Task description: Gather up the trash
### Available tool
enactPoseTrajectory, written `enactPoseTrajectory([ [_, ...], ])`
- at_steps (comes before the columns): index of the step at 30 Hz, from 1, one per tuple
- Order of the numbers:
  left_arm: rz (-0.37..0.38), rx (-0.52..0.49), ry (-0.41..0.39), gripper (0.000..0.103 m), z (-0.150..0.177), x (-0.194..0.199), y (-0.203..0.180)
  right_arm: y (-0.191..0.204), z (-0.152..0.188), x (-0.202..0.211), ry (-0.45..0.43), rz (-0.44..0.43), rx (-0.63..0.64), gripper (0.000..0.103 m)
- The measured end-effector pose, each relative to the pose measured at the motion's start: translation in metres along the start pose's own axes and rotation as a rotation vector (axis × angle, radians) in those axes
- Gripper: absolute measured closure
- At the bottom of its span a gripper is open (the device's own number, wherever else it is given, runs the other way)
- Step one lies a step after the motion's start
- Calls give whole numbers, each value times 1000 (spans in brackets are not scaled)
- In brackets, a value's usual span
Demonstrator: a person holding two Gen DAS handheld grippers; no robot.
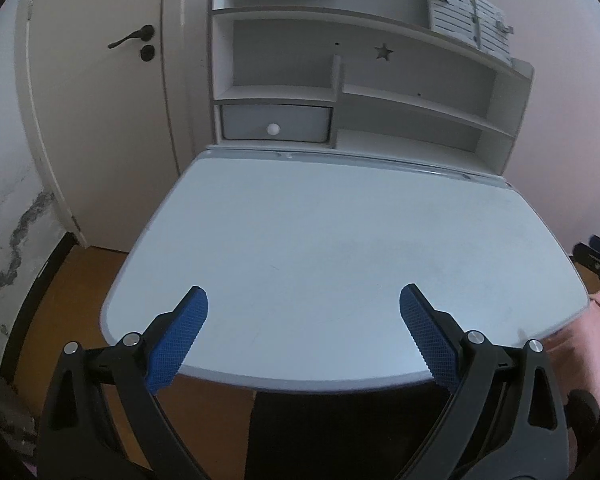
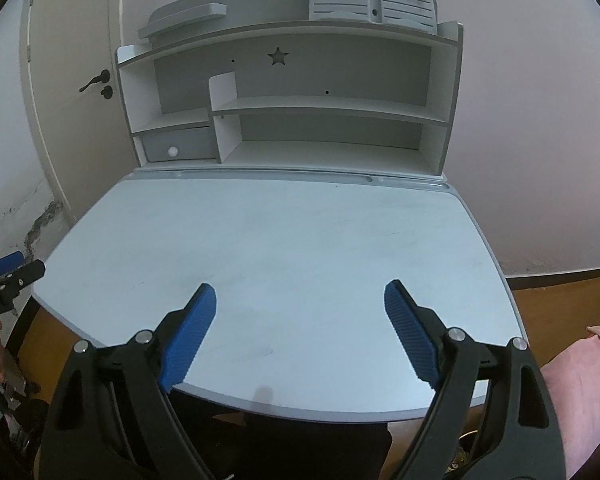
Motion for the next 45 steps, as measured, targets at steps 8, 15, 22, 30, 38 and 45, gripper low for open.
enactPoseTrajectory([
  [8,9,-40,-33,9,0,7,-15,-7,-1,12,-23,1,-20,18],
  [15,32,-74,-40,9,1,6,-27,-10,3,13,-16,16,-21,18],
  [22,35,-95,-32,9,5,3,-34,-14,2,17,-26,18,-33,18],
  [30,38,-102,-28,9,8,2,-38,-16,3,18,-25,17,-32,17],
  [38,39,-104,-23,9,9,-1,-38,-18,4,20,-26,19,-33,17],
  [45,39,-107,-22,9,10,-3,-40,-19,4,20,-26,22,-33,16],
])
Point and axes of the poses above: each gripper's, at about its wrist camera, not at the fingertips, and x roughly against the way its jaws point, y to its left, z to its underside, the point moved 5 cm from there along -x, roughly the way its jaws point, and after that the axes turned 4 degrees about -z, right-handed, at the moved point
